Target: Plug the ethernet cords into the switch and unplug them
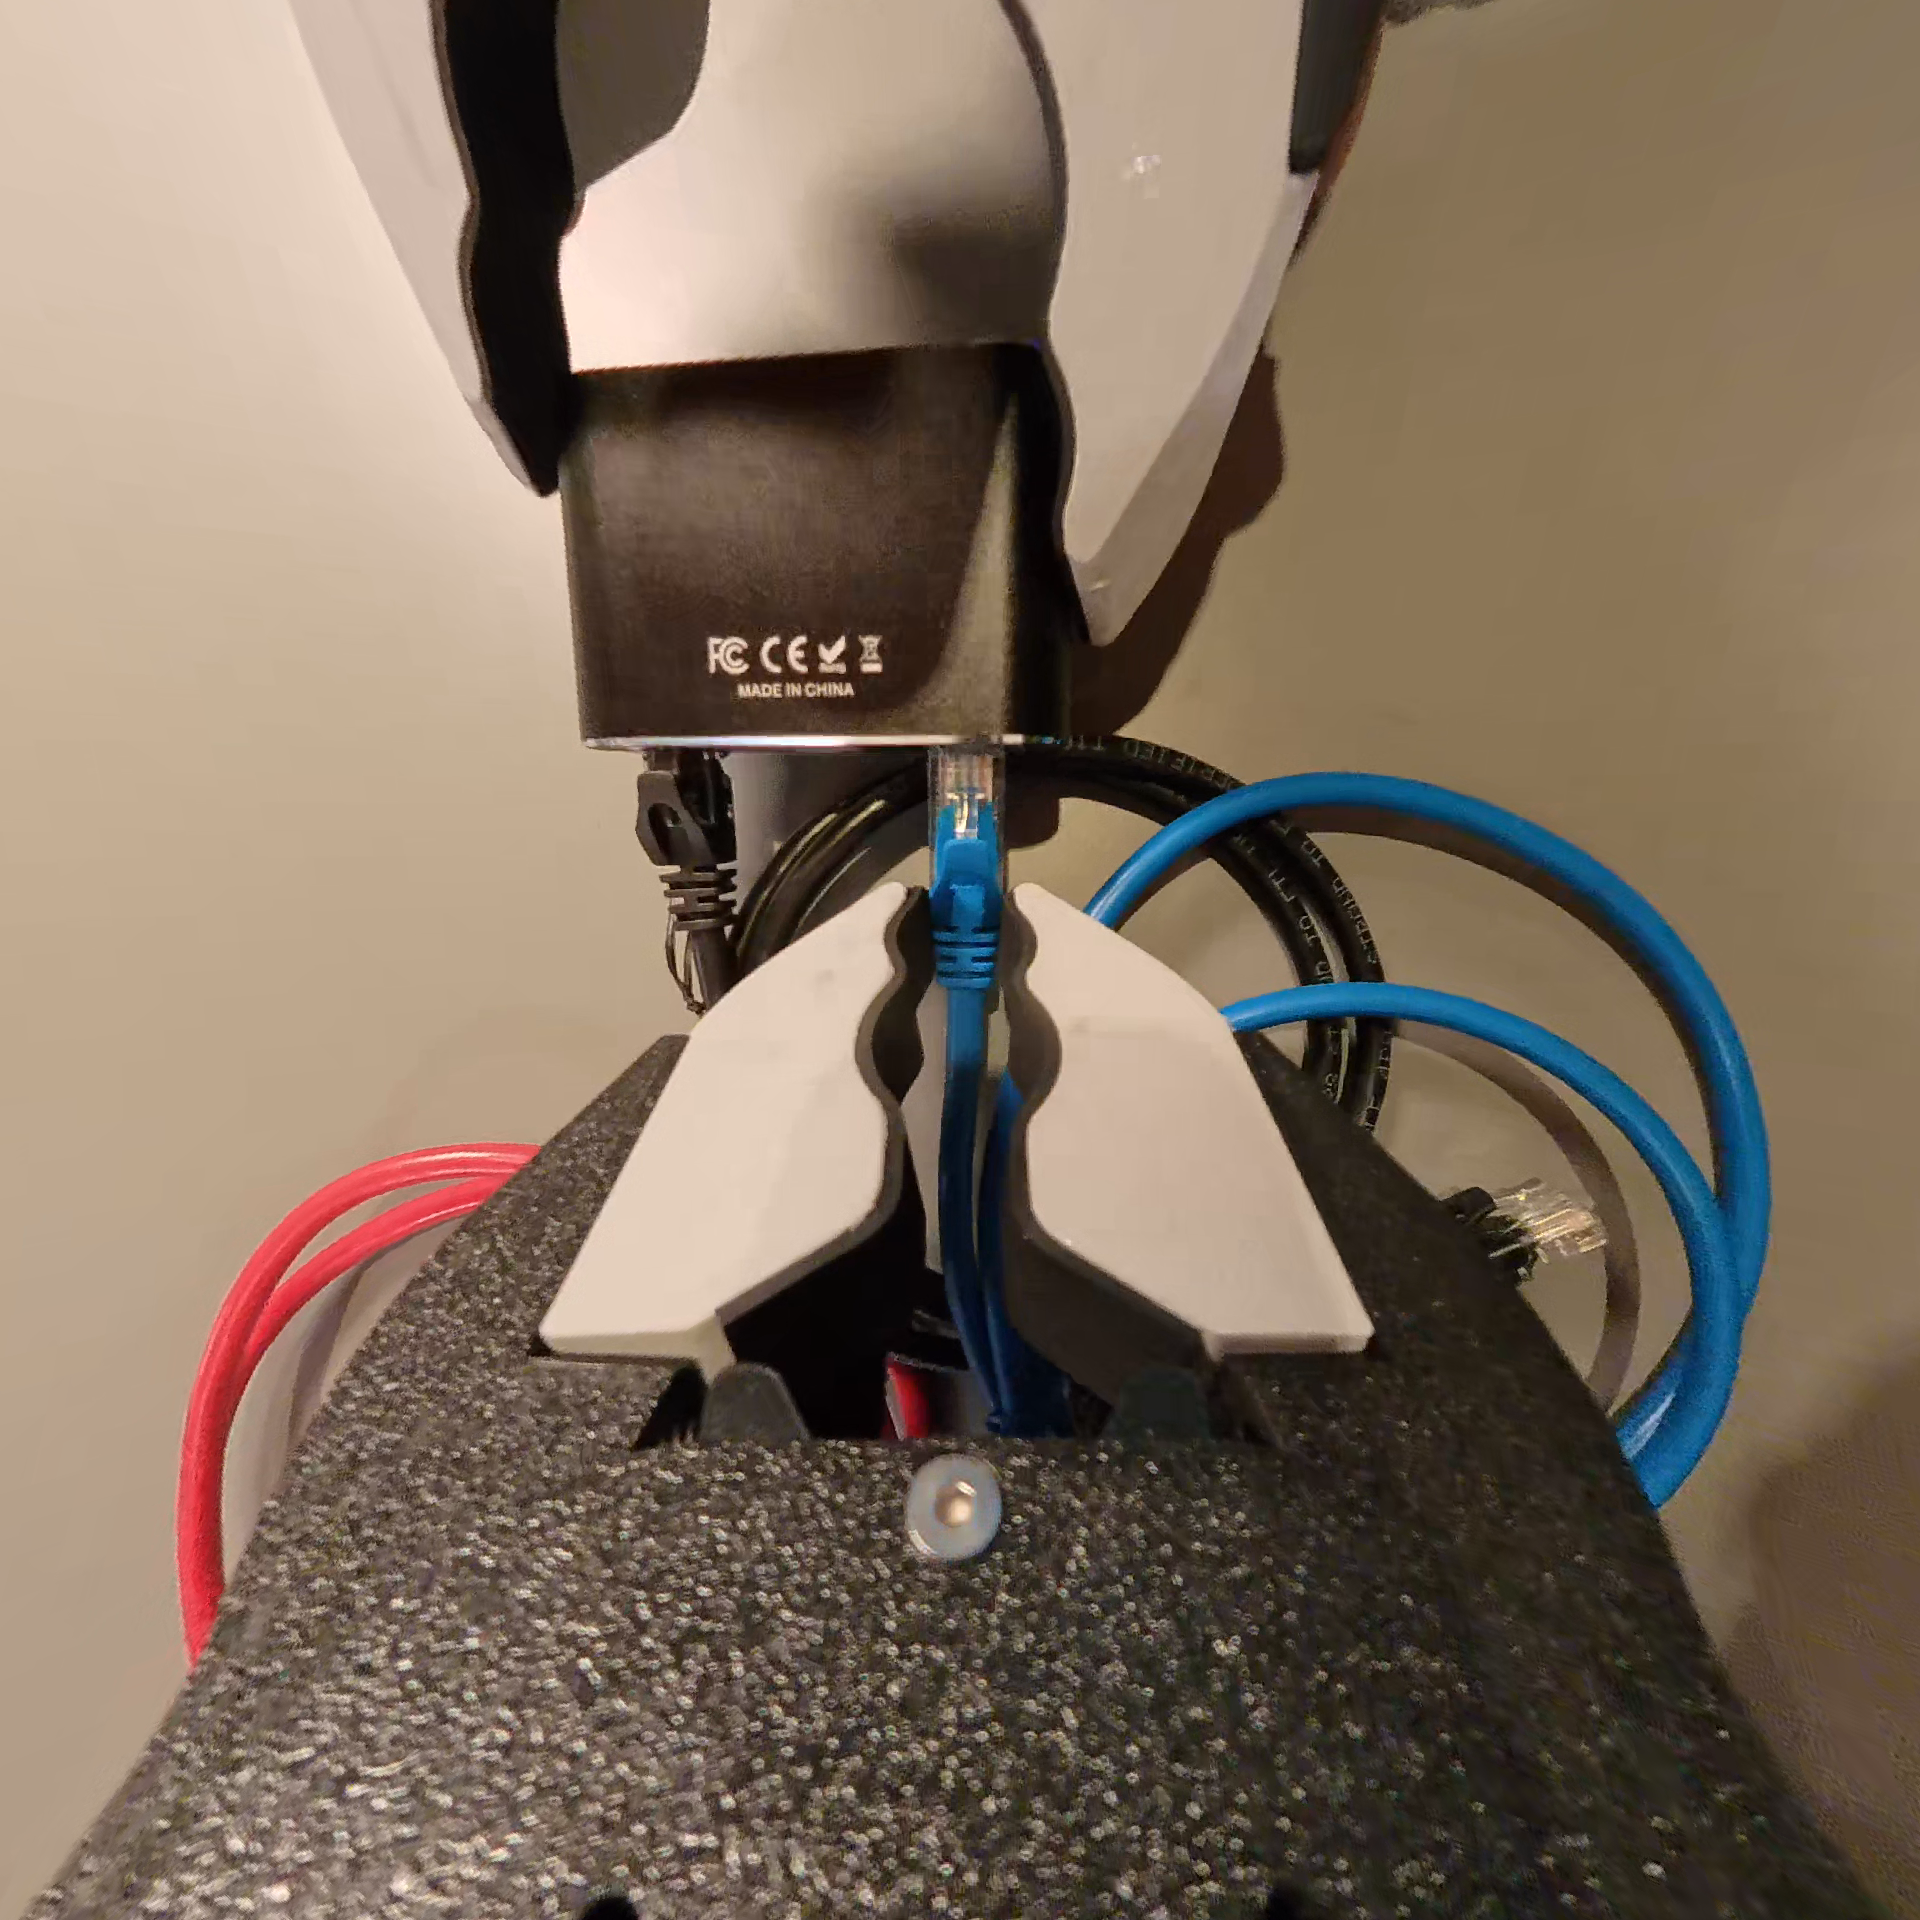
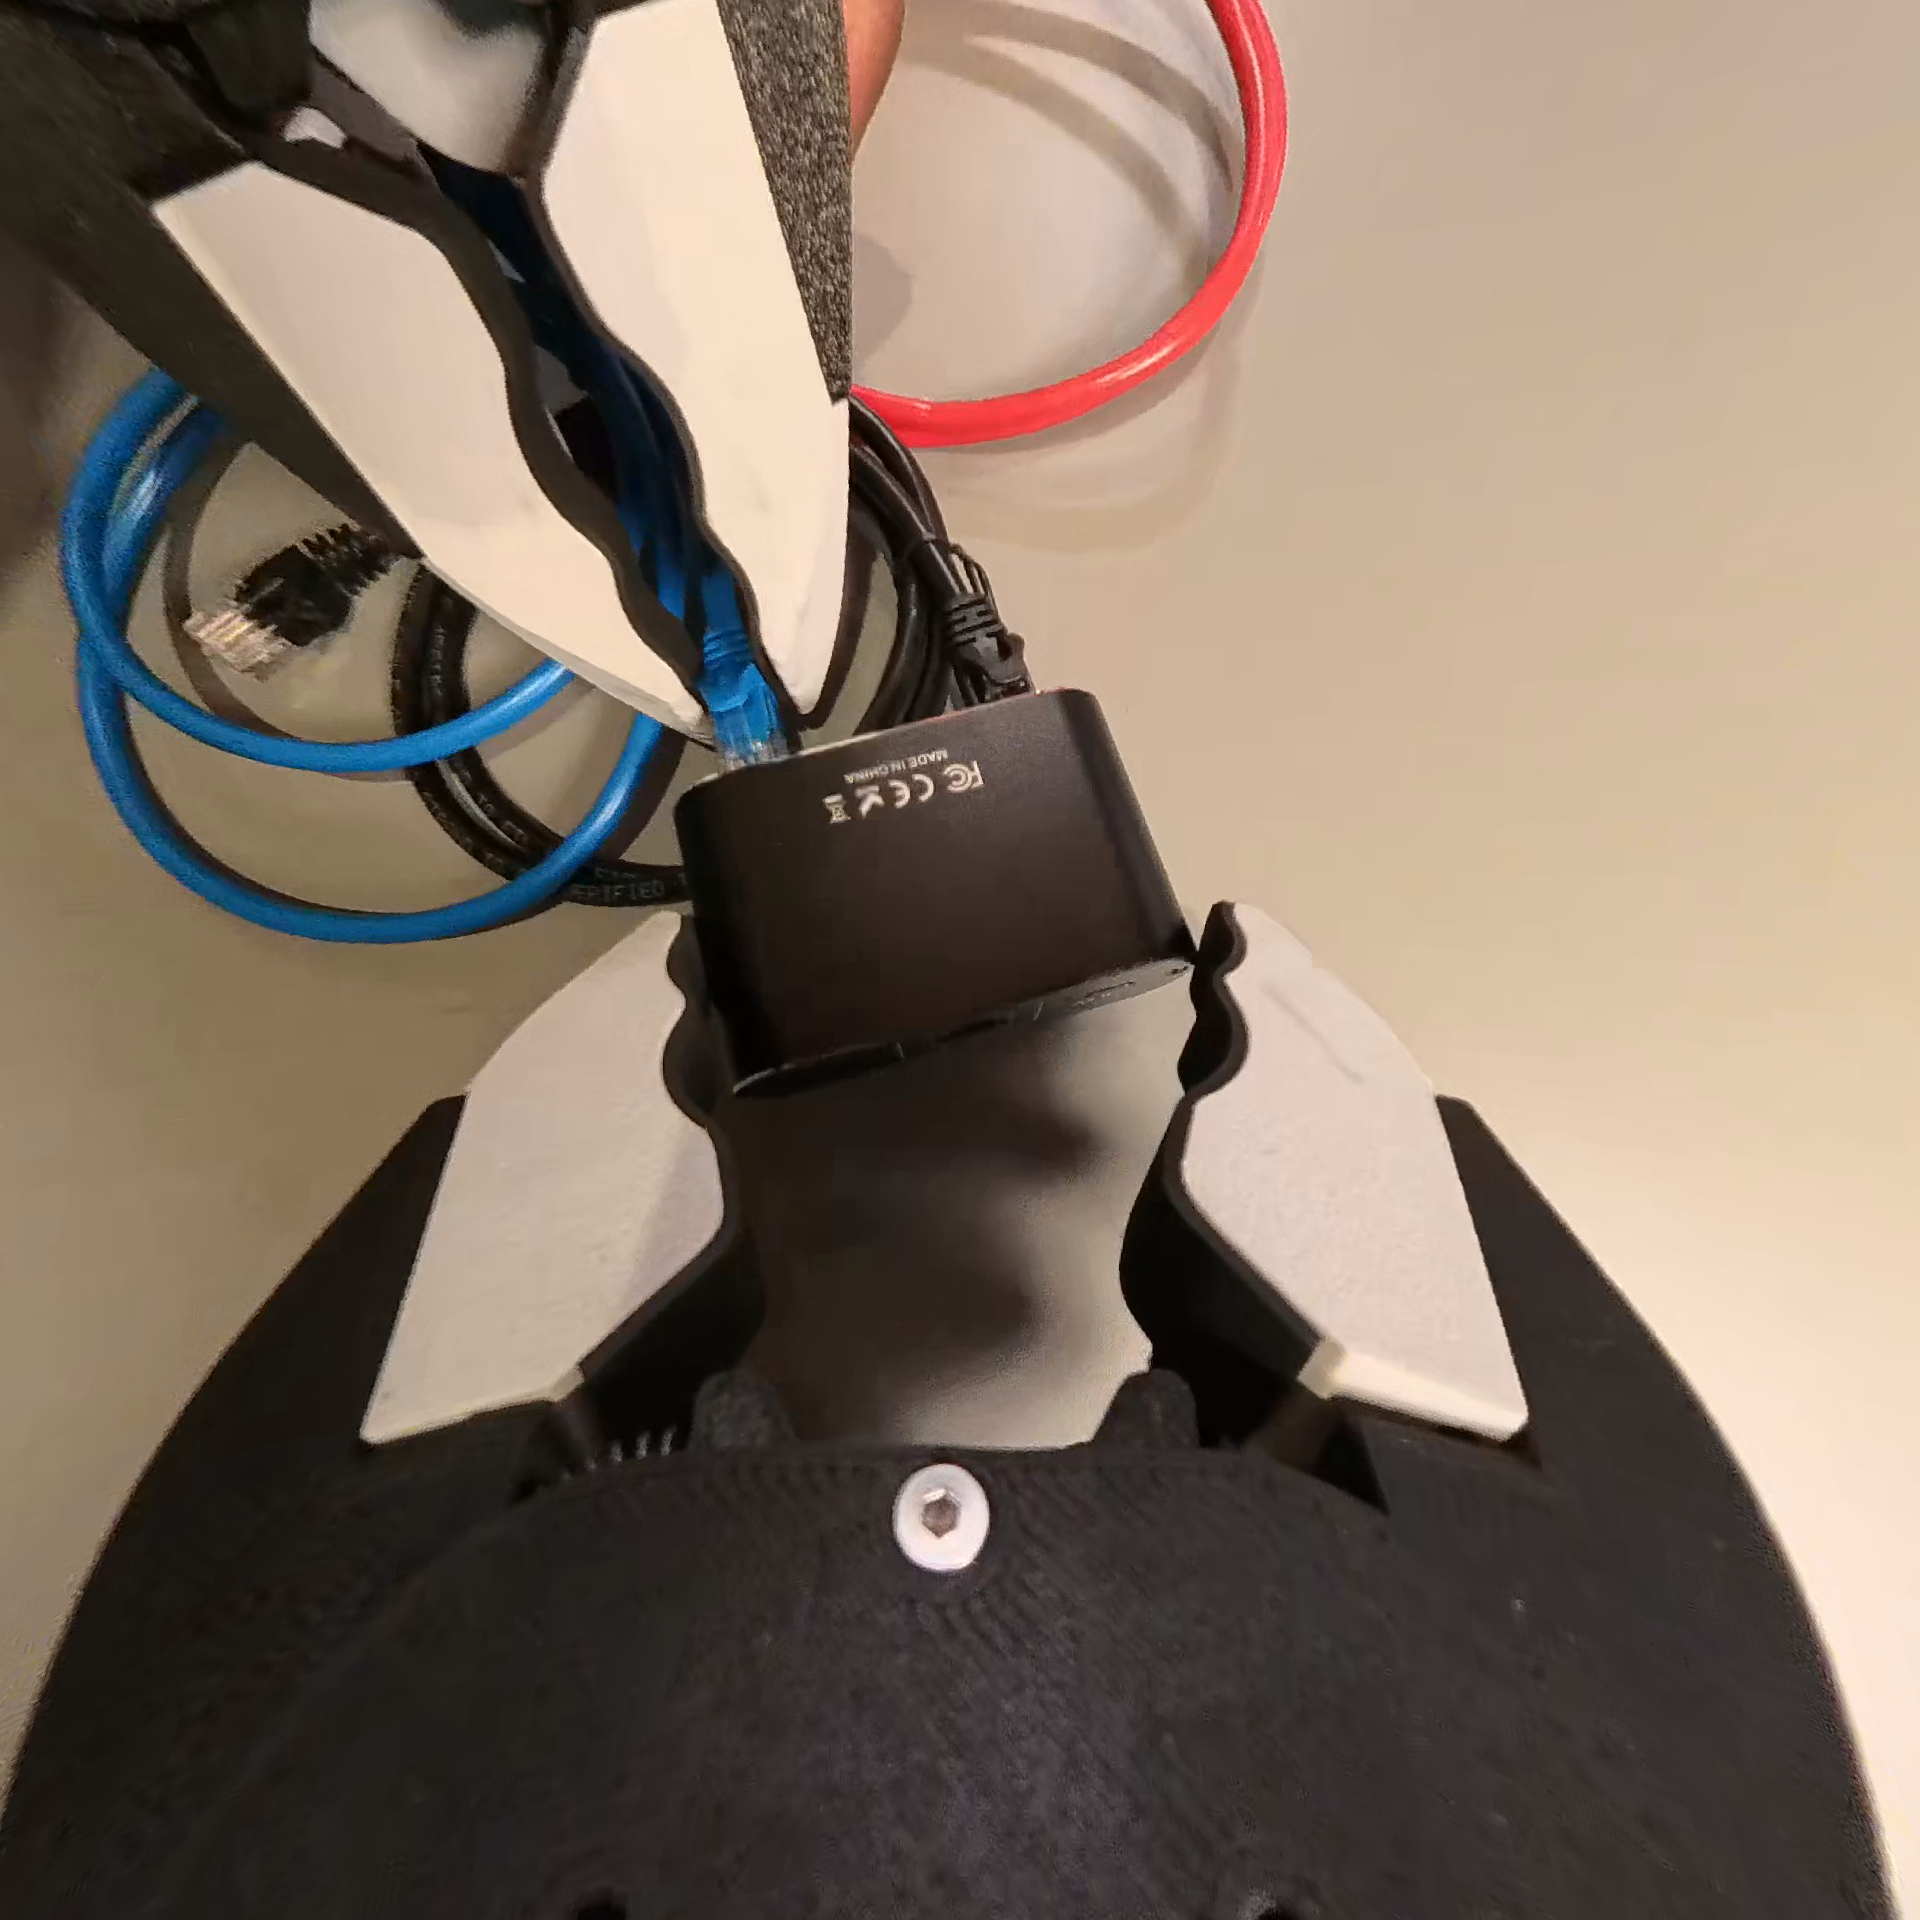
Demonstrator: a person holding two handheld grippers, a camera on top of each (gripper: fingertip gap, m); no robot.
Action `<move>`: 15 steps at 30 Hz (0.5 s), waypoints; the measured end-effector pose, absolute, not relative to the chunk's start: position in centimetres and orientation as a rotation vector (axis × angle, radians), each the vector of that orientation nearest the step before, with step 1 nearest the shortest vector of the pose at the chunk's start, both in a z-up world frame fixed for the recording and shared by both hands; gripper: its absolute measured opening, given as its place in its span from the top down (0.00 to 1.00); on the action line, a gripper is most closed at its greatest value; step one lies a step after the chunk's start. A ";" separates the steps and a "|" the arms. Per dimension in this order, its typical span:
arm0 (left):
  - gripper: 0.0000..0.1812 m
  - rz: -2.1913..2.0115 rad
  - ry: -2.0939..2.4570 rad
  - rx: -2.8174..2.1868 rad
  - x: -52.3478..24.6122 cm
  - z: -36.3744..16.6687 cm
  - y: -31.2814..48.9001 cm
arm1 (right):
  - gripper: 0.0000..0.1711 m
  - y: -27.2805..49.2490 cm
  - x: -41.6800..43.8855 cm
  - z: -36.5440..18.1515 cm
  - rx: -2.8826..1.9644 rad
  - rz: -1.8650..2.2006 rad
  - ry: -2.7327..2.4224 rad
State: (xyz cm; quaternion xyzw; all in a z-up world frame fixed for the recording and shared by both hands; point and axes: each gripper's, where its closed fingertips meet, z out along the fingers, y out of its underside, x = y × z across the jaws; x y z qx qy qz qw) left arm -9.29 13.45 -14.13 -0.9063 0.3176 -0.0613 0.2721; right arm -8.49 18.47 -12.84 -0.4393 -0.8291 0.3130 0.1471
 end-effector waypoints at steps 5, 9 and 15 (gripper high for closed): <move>0.93 -0.179 0.859 -2.432 -9.3 -14.2 13.4 | 0.48 18.4 -8.5 -12.8 -1.256 0.883 -2.384; 0.93 -0.181 0.860 -2.411 -9.3 -13.8 13.4 | 0.48 18.4 -8.6 -11.9 -1.233 0.863 -2.366; 0.93 -0.281 0.868 -2.293 -8.6 -12.5 13.8 | 0.48 18.1 -8.6 -10.7 -1.193 0.864 -2.341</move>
